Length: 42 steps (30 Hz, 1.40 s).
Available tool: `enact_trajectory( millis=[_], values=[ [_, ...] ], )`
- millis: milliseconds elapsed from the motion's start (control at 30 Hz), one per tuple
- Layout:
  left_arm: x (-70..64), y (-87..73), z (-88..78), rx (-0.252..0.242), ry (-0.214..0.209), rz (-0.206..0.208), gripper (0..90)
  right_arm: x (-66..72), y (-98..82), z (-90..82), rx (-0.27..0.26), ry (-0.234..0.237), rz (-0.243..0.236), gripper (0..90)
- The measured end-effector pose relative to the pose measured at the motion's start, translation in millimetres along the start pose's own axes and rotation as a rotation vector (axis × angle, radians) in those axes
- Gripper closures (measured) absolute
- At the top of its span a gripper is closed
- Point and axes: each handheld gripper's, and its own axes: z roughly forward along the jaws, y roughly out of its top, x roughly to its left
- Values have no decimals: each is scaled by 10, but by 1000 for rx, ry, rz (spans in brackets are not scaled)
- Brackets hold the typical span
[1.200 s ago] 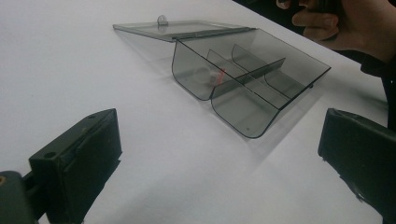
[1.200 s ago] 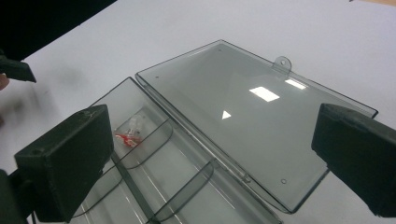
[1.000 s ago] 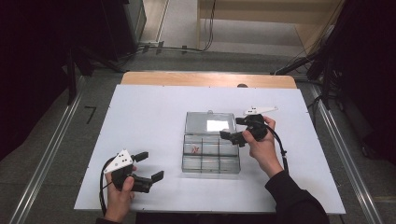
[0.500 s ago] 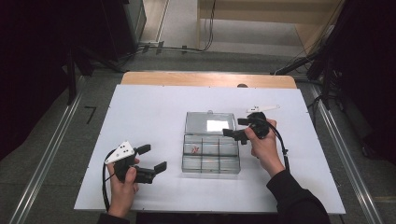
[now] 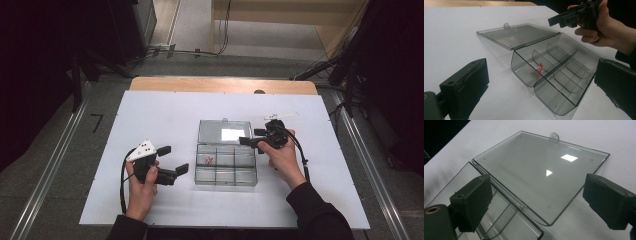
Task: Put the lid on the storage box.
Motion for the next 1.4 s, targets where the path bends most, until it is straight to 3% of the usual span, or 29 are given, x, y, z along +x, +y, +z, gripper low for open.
enact_trajectory(
  millis=[633, 900, 1400],
  values=[
    [170, 160, 332, 15, -6, -31, 0, -85, -38, 101, 28, -39, 88, 179],
    [204, 247, 477, 26, -14, -28, 0, -128, -59, 121, 30, -32, 120, 219],
    [263, 338, 794, 56, -18, -65, 0, -166, -84, 170, 51, -19, 150, 279]
  ],
)
